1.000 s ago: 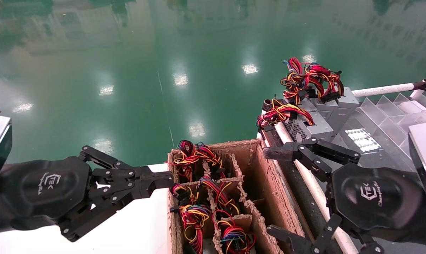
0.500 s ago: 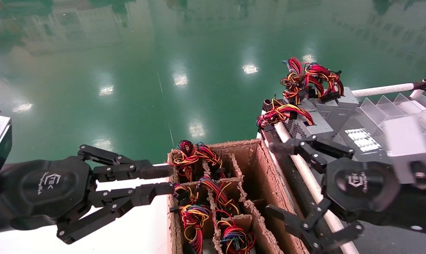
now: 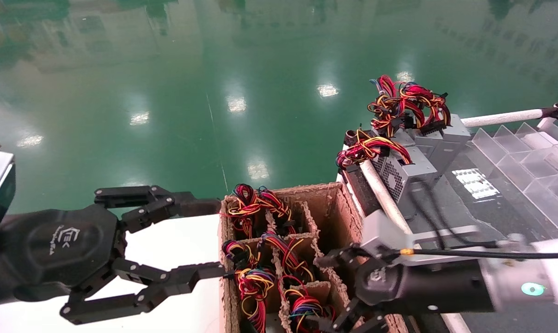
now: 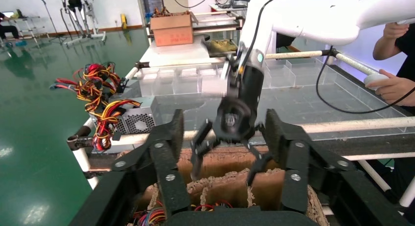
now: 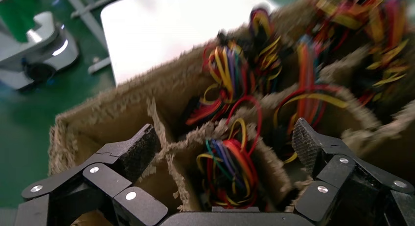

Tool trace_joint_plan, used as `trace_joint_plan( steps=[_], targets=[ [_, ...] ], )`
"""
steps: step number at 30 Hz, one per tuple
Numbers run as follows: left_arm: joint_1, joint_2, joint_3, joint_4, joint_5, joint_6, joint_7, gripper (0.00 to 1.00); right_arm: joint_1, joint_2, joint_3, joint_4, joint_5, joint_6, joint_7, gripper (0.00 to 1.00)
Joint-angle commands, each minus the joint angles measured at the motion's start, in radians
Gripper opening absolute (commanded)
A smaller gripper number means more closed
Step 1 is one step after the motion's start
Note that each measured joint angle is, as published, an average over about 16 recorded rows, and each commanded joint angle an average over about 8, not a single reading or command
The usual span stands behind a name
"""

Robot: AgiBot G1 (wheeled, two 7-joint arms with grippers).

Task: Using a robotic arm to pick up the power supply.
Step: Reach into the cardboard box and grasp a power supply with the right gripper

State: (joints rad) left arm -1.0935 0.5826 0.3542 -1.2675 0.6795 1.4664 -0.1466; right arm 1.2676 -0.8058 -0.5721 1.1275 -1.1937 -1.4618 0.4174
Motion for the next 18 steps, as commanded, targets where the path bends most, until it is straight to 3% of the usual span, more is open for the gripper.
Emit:
trace_joint_plan(
  steps=[1,9,18],
  targets=[
    [0.000,0.000,0.000,0.000,0.000,0.000,0.000,1.00,0.026,-0.032,-0.030,-0.036,-0.036,-0.021,0.011,1.00],
    [0.000,0.000,0.000,0.000,0.000,0.000,0.000,1.00,0.043,-0.082,-0.061,-0.124,-0.070,-0.043,-0.023,1.00],
    [0.000,0.000,0.000,0.000,0.000,0.000,0.000,1.00,0.035,-0.072,-0.054,-0.145,-0.033,-0.079,-0.060,1.00]
  ],
)
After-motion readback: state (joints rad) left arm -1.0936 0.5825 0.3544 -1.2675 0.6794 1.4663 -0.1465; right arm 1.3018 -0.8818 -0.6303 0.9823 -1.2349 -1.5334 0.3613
